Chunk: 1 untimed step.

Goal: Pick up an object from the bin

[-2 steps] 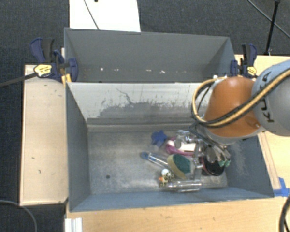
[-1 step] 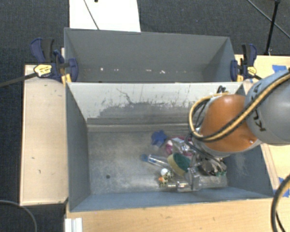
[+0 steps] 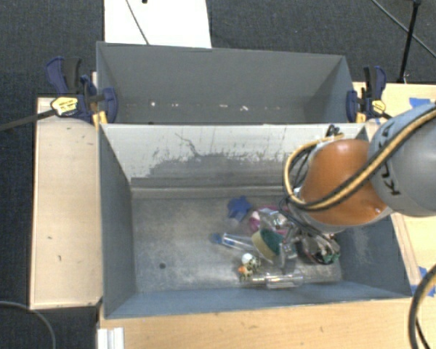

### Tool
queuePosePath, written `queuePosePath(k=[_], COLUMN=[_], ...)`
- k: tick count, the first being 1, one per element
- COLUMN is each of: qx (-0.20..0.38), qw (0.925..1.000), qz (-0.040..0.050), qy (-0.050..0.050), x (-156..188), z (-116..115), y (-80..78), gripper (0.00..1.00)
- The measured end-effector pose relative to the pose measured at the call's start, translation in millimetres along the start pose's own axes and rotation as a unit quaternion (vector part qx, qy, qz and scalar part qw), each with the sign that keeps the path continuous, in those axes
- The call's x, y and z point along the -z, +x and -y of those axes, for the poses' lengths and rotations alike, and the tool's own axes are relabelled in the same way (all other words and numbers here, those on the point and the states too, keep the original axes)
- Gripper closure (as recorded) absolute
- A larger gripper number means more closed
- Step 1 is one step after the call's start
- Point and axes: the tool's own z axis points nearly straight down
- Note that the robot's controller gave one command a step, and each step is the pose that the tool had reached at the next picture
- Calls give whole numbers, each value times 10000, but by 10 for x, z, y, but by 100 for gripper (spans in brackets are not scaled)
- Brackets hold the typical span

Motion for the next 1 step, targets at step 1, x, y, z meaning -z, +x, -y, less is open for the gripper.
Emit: queuePosePath(k=[1], qx=[23], qw=[9998], qz=[-197], qy=[-21], x=[1598], z=[-106], y=[-312], gripper=[100])
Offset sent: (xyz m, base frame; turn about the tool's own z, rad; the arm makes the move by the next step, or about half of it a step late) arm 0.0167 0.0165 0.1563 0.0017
